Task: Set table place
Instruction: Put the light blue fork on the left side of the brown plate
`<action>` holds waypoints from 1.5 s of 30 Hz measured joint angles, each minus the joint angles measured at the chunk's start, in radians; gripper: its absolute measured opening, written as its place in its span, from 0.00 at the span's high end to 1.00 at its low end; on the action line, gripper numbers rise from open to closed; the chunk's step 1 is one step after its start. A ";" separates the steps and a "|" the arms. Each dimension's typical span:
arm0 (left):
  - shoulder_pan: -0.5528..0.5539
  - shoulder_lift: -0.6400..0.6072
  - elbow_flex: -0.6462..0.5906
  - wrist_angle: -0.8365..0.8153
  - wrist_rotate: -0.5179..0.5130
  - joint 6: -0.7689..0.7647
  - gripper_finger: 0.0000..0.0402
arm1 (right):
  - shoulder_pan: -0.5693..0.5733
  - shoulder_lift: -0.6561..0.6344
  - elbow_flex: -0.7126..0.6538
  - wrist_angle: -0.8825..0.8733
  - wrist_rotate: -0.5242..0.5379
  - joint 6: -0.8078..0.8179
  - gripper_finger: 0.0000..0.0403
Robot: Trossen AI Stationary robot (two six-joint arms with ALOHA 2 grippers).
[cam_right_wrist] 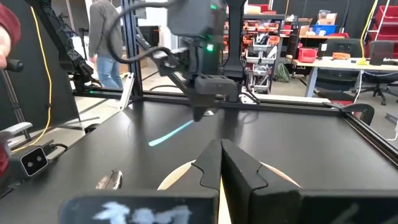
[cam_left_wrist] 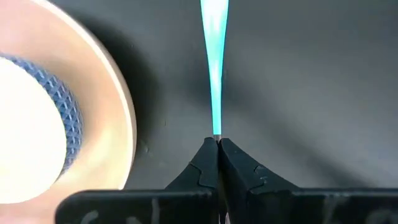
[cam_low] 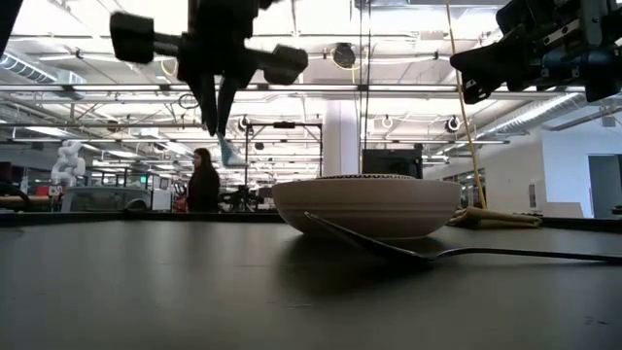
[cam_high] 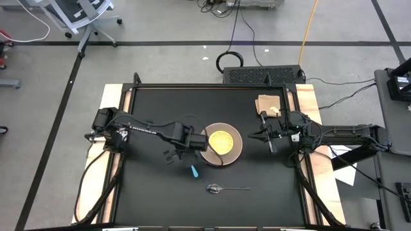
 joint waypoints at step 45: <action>0.233 0.004 -0.282 0.255 -0.078 0.610 0.99 | 0.000 0.000 0.000 0.000 0.000 -0.129 1.00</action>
